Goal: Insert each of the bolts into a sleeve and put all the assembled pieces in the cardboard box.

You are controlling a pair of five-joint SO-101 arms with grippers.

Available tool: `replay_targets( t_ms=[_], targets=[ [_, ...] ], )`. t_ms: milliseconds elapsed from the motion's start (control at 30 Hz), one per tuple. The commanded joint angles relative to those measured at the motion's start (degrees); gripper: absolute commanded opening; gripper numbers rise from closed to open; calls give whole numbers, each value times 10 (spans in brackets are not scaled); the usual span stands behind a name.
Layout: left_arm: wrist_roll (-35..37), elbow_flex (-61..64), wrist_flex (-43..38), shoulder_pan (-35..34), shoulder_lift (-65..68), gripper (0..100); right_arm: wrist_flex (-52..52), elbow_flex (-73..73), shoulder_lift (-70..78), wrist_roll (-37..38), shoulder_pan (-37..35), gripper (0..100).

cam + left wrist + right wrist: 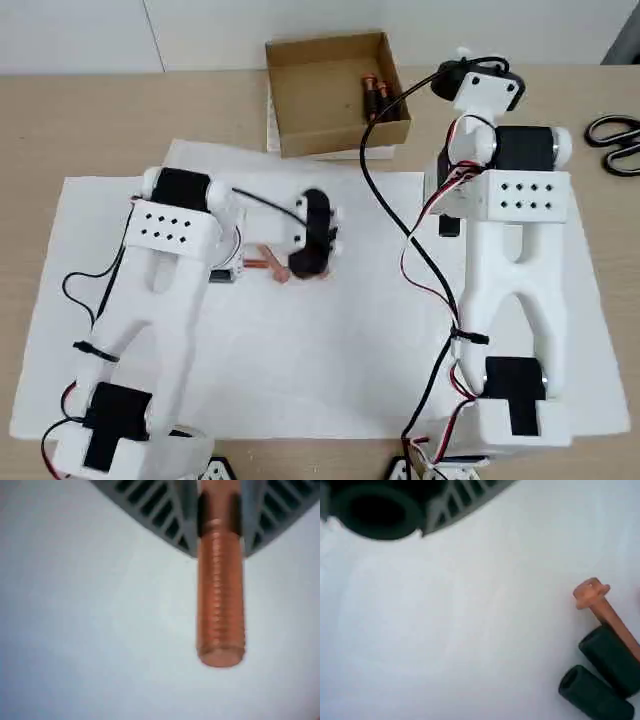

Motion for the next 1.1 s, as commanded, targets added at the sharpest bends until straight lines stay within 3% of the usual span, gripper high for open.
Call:
replay_targets(
  t_ms=[0, 267, 433, 633, 833, 967, 1067],
  targets=[
    [-144, 31, -74, -8, -25, 6, 7, -3, -8, 0, 3, 4],
    [-142, 111, -193, -9, -25, 8, 7, -3, -8, 0, 3, 4],
    [-141, 114, -197, -9, -25, 10, 7, -3, -8, 0, 3, 4],
    [-113, 120, -200, -9, -25, 118, 7, -3, -8, 0, 3, 4],
    [-94, 120, -198, -9, -25, 123, 7, -3, -8, 0, 3, 4],
    [-16, 112, -208, -6, -30, 122, 7, -3, -8, 0, 3, 4],
    [115, 97, -224, -4, -31, 122, 7, -3, -8, 0, 3, 4]
  ],
)
